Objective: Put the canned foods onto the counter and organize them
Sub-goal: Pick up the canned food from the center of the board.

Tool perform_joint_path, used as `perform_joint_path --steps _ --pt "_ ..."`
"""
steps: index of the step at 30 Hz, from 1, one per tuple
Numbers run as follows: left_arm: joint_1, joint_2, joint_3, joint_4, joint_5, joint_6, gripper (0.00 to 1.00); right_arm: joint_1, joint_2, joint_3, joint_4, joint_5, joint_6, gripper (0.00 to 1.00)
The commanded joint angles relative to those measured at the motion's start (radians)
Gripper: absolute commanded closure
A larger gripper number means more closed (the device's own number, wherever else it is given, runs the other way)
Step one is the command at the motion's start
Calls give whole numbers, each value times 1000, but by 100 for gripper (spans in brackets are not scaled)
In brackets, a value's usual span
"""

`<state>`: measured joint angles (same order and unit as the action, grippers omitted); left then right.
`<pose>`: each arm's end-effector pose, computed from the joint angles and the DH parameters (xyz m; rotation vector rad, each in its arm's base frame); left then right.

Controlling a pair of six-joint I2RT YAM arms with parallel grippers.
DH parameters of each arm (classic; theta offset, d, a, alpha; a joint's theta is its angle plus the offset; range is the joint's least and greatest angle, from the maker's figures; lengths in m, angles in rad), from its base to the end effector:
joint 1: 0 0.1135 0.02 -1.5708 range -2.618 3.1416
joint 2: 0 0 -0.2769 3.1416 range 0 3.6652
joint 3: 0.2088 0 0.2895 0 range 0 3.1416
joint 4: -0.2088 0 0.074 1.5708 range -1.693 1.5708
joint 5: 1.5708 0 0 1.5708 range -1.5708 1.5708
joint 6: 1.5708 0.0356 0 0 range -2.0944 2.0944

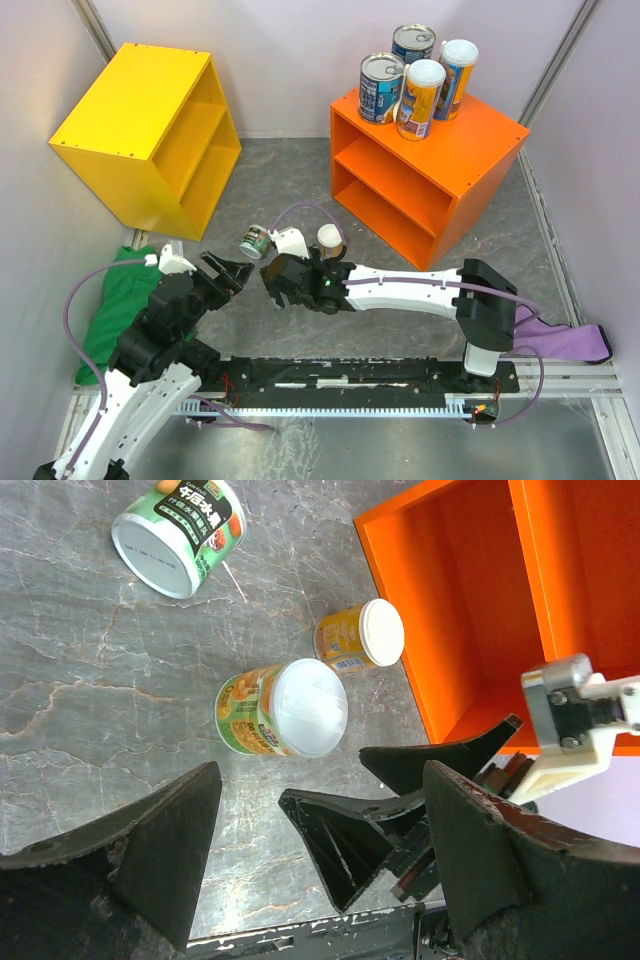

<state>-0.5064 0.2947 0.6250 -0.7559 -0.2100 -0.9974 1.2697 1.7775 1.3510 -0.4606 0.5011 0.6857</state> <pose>0.0933 -0.0433 0.2976 -0.6374 1.9673 -0.7497 0.1427 0.4017 0.2404 -0.4687 2.2983 0.3551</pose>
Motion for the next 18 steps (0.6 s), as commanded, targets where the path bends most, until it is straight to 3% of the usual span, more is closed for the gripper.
perform_joint_path --steps 1,18 --pt "-1 -19 -5 13 -14 -12 12 4 36 49 -17 31 25 1" --pt "-1 -56 -19 -23 -34 -39 12 -34 89 28 81 54 -28 0"
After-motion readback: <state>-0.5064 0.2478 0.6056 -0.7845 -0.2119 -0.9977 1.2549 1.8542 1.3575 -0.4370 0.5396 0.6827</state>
